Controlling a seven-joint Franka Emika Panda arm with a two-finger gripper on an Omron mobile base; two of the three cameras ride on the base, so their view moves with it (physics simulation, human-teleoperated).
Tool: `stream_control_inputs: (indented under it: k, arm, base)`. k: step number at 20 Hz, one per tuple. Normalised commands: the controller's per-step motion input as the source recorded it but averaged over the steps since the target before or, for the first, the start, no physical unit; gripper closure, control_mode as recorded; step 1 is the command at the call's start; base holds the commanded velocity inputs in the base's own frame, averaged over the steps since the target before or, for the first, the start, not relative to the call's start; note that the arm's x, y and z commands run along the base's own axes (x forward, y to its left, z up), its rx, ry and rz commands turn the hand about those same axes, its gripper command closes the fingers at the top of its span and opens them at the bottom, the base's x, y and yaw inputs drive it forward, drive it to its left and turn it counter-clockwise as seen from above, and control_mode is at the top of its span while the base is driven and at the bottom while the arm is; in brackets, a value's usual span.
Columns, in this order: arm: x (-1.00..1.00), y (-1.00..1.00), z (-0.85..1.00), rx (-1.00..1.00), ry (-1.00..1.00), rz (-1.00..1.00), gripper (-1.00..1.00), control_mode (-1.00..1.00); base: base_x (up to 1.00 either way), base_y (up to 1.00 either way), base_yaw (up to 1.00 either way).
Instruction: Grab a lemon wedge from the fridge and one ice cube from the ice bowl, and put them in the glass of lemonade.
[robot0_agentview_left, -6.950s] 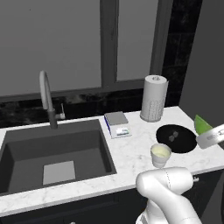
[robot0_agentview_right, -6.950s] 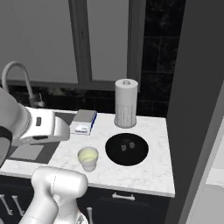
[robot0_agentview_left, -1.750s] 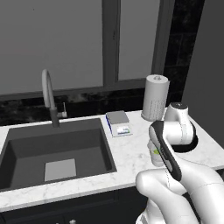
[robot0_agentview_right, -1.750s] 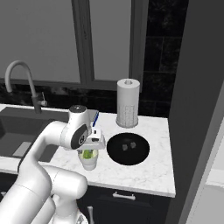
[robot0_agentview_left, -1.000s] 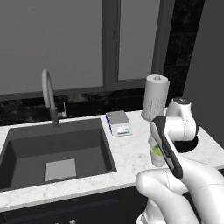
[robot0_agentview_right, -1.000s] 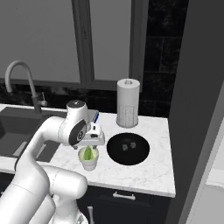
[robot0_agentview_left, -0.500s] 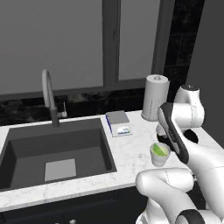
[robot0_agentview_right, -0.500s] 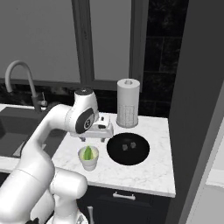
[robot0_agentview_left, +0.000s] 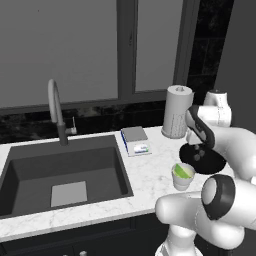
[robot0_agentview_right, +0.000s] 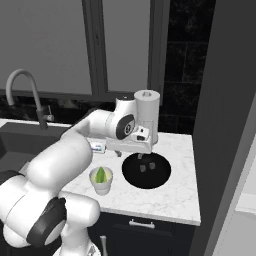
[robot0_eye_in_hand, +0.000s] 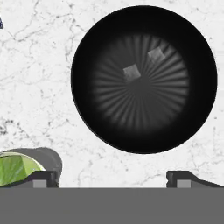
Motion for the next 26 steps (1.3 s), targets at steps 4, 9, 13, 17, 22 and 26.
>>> stream_control_inputs:
  k: [4,9,13,17,22,26]
  arm:
    - [0.19,-0.10,-0.61,0.00,0.01,-0.03,-1.00,-1.00]
    - [0.17,-0.06,-0.59,0.01,0.00,0.00,-1.00,-1.00]
    - [0.34,-0.13,-0.31,0.01,0.02,0.00,-1.00,-1.00]
    - [0.33,-0.23,-0.30,0.03,0.00,-0.01,-1.00,-1.00]
    - [0.28,-0.16,-0.19,0.08,-0.01,-0.06,-1.00,-1.00]
    - [0.13,0.00,-0.09,0.06,-0.05,-0.07,-1.00,-1.00]
  base:
    - [0.00,0.00,0.00]
    - [0.00,0.00,0.00]
    - [0.00,0.00,0.00]
    - [0.00,0.00,0.00]
    - [0.00,0.00,0.00]
    - [0.00,0.00,0.00]
